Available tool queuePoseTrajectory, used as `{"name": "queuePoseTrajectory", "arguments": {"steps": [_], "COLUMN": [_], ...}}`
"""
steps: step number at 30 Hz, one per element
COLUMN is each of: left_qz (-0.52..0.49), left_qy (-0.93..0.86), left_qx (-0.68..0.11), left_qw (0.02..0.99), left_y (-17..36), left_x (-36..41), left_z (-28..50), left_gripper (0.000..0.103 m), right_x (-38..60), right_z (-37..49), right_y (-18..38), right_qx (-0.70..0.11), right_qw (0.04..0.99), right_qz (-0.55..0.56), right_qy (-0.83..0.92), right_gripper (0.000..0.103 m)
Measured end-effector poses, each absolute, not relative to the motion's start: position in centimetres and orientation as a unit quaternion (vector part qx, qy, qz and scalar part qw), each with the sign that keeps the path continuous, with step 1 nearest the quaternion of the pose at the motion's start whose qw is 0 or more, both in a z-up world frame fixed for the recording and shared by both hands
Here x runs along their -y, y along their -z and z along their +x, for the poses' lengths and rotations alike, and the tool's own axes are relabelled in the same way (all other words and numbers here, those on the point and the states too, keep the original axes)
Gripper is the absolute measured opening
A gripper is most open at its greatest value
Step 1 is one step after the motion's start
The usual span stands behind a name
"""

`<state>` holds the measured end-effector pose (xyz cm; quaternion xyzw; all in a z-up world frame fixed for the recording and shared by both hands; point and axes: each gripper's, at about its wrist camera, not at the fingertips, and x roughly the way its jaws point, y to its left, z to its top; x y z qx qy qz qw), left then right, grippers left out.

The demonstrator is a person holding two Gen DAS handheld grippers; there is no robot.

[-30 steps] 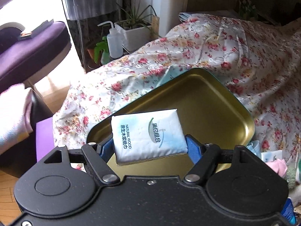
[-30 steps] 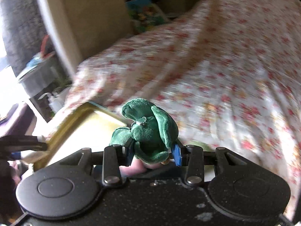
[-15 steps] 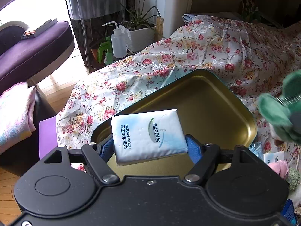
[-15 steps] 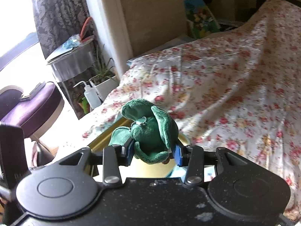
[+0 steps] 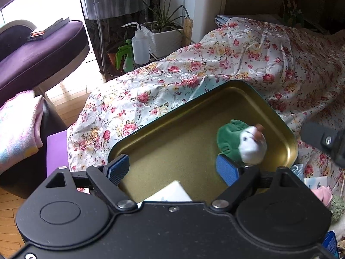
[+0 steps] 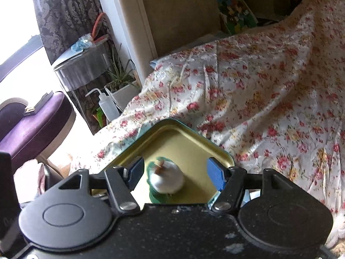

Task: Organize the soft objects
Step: 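Lower the green plush duck into the gold tray and open the right gripper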

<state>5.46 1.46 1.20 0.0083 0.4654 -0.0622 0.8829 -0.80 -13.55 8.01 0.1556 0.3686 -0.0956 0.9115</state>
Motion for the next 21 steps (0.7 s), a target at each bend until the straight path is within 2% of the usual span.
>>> {"name": "queuePoseTrajectory", "arguments": {"steps": [21], "left_qz": [0.011], "left_qy": [0.059], "left_qx": [-0.468], "left_qw": [0.882], "left_y": [-0.9], "left_x": [-1.2], "left_z": [5.4], "left_gripper": [0.085], "right_x": [15.0], "right_z": [-2.7], "right_y": [-6.0], "right_qx": [-0.391], "right_qw": [0.898], "right_qz": [0.164], "right_qy": [0.12], "right_gripper": [0.066]}}
